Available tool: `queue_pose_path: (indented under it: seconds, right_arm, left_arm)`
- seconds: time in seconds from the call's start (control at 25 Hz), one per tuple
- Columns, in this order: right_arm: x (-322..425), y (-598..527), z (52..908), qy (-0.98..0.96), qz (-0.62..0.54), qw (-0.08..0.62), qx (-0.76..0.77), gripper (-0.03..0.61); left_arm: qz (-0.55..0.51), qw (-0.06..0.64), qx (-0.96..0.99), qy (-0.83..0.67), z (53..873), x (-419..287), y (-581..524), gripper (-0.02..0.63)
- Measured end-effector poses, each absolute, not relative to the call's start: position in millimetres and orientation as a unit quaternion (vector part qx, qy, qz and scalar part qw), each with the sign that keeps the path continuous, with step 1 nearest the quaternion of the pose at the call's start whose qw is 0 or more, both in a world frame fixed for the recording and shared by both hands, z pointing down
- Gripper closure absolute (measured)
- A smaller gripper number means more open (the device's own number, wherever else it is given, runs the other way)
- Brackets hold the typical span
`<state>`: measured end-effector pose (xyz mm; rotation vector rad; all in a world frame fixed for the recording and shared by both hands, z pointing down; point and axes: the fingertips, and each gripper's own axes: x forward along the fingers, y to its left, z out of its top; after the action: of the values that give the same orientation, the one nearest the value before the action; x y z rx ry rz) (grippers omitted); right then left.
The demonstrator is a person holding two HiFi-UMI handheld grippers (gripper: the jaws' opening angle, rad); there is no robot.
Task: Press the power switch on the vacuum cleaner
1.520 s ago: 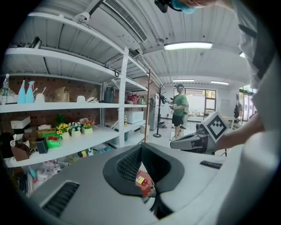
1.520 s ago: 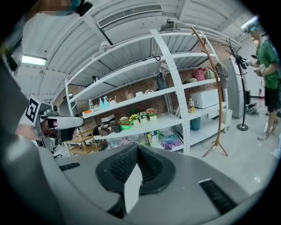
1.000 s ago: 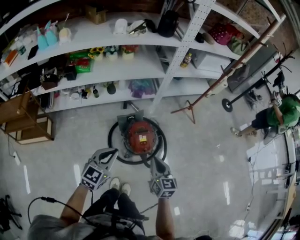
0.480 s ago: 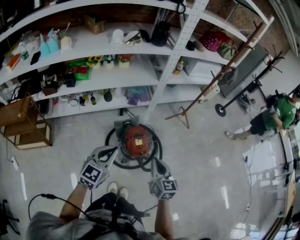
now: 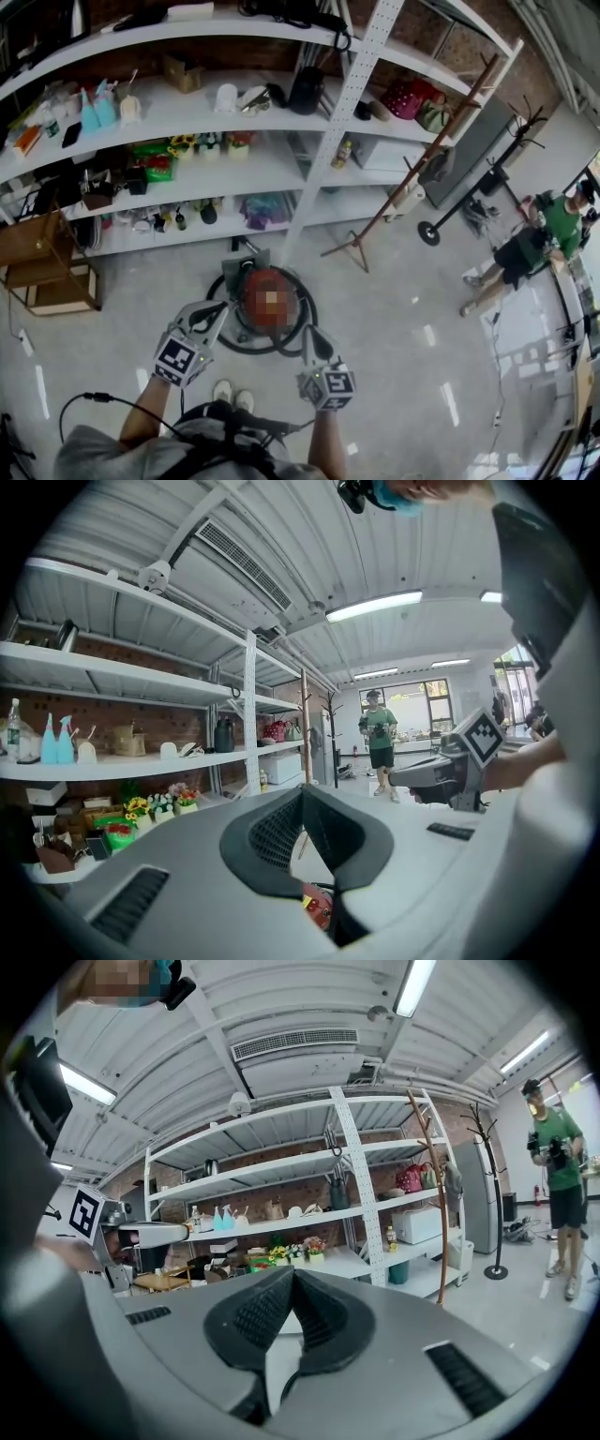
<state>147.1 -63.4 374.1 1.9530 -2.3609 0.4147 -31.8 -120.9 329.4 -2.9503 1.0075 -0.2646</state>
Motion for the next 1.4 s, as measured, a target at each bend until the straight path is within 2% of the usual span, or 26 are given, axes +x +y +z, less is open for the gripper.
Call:
queue_pose_path:
  seconds: [0.72, 1.4]
  right_arm:
    - [131.2, -52.1, 358.0, -0.770, 0.115, 0.029, 0.627, 0.569]
    - [132.5, -54.2, 359.2, -0.764, 0.121, 0.030, 0.633, 0.569]
  left_arm:
    - [-0.081, 0.026, -0.938, 0.336, 320.7, -57.0, -116.2, 0.621]
    - [-0.072, 0.010, -0.937, 0.343, 316.6, -54.3, -119.9, 0.621]
